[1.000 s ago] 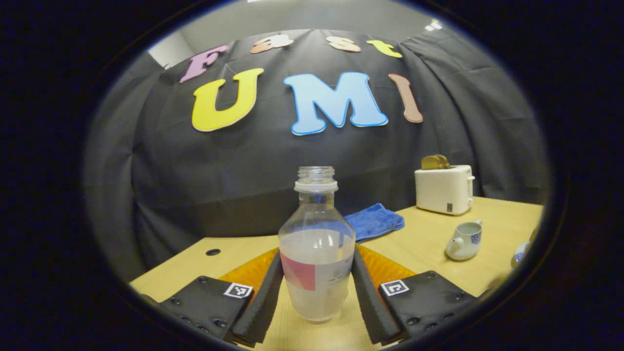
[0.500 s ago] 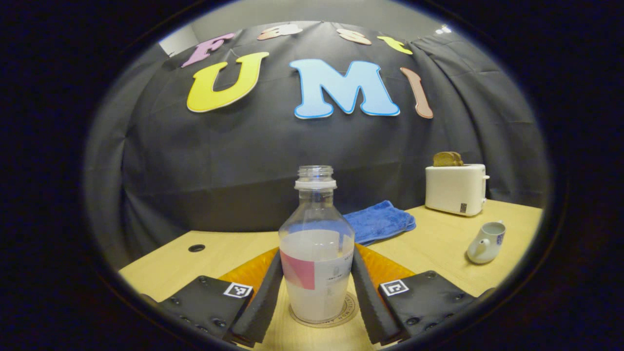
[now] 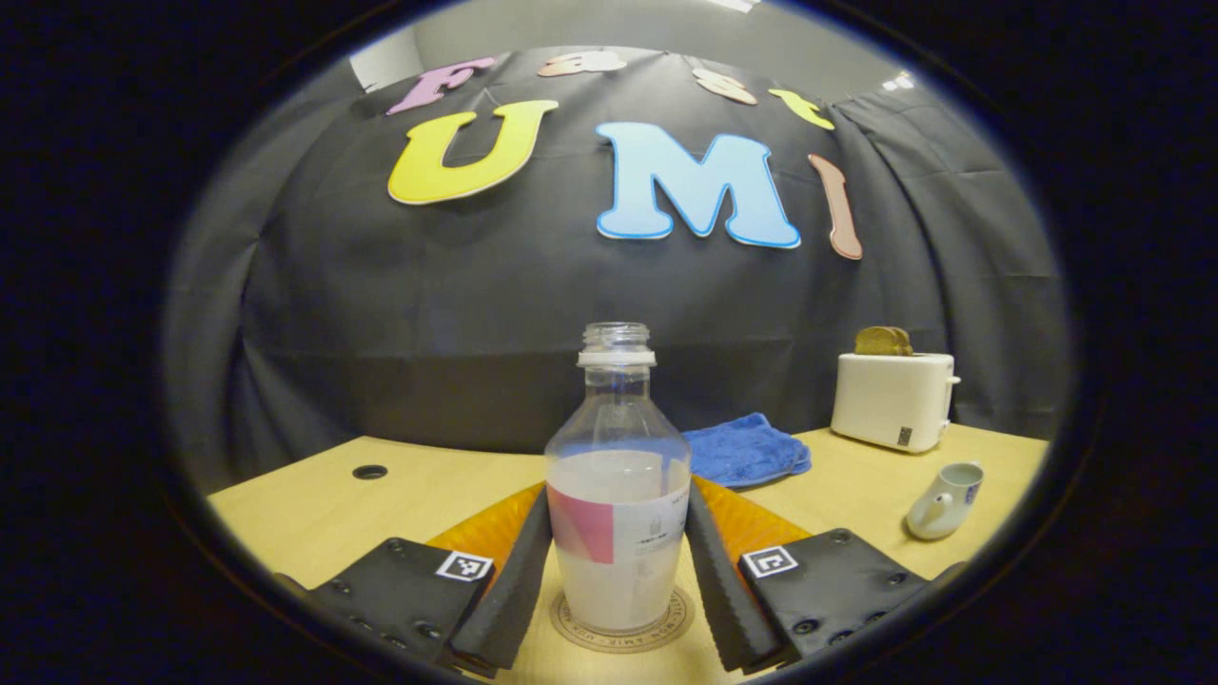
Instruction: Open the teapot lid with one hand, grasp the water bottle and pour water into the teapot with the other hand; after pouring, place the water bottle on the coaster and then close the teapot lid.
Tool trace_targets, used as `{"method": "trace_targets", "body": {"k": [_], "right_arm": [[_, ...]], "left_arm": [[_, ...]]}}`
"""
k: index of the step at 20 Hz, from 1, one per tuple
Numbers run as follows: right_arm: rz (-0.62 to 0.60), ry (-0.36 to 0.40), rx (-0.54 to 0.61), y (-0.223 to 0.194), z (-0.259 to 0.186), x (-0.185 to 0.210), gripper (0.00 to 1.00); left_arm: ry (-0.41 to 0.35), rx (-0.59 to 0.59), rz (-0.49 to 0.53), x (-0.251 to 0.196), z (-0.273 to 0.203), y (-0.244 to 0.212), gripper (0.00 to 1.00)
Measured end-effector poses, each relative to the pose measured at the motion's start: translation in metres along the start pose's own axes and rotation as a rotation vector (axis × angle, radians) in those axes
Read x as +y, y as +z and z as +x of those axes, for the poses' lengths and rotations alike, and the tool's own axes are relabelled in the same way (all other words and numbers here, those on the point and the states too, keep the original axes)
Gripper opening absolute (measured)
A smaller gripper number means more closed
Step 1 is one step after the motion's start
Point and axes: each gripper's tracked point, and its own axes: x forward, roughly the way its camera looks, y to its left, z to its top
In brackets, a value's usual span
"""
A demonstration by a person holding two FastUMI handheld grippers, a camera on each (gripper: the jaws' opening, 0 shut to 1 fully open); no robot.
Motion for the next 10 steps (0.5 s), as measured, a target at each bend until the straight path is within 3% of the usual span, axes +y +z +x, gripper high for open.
{"method": "trace_targets", "body": {"k": [7,10], "right_arm": [[-0.001,-0.006,0.0,0.001,0.0,-0.001,0.04],[-0.005,-0.004,0.001,0.001,-0.001,-0.001,0.04]], "left_arm": [[0.027,0.003,0.034,0.001,-0.002,-0.001,0.9],[0.041,-0.004,0.069,0.0,-0.009,0.002,0.98]]}}
